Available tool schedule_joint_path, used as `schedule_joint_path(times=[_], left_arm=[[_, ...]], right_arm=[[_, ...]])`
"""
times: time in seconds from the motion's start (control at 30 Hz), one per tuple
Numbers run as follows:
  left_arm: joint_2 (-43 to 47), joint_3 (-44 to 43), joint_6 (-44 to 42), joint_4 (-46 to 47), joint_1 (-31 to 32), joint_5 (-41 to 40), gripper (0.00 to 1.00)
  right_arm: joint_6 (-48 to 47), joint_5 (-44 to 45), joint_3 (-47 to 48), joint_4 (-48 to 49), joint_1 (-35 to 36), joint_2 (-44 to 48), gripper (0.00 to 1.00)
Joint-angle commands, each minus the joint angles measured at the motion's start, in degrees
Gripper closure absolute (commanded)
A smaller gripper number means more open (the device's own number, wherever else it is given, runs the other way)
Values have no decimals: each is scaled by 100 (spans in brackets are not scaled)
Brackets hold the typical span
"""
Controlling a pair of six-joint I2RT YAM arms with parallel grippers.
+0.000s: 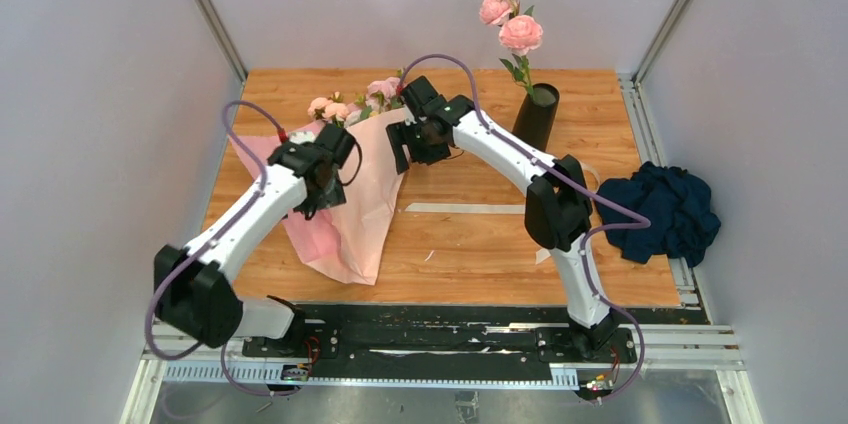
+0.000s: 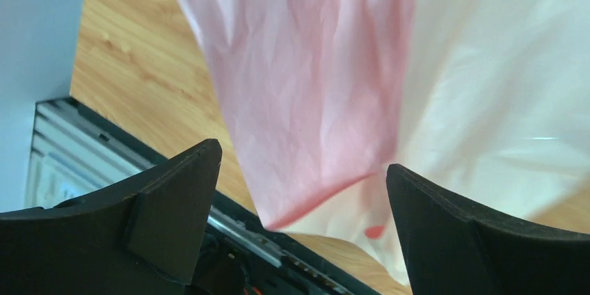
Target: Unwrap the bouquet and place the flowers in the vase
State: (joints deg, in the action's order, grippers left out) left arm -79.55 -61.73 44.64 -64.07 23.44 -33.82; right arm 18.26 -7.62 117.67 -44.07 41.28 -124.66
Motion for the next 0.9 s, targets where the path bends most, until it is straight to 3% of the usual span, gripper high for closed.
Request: schedule_joint_path(times=[0.0, 0.2, 0.27, 0.47, 0.57, 0.63, 0.77, 0.87], left_arm=[[729, -1051, 105, -766, 3, -434, 0], [589, -1850, -79, -816, 3, -57, 0], [217, -1625, -166, -659, 3, 135, 0], [-409, -227, -713, 1045, -290, 1681, 0], [-632, 170, -761, 1456, -420, 1805, 0], [-774, 276, -800, 1570, -453, 1710, 0], [-1095, 368, -955, 1904, -575, 1657, 0], [-1428, 264, -1133, 2160, -621, 1708, 0]], right_arm=[[-110, -235, -322, -136, -29, 53, 21], [-103, -631, 133, -145, -5, -452, 21], [-118, -799, 379, -146, 12, -618, 21], [-18, -1097, 851, -137, 18, -1242, 24], [-49, -1188, 911, -99, 29, -1451, 28], [-74, -1137, 850, -68, 23, -1518, 38], [-126, -889, 581, 147, 25, -1470, 72], [-112, -806, 569, 299, -13, -1479, 87]])
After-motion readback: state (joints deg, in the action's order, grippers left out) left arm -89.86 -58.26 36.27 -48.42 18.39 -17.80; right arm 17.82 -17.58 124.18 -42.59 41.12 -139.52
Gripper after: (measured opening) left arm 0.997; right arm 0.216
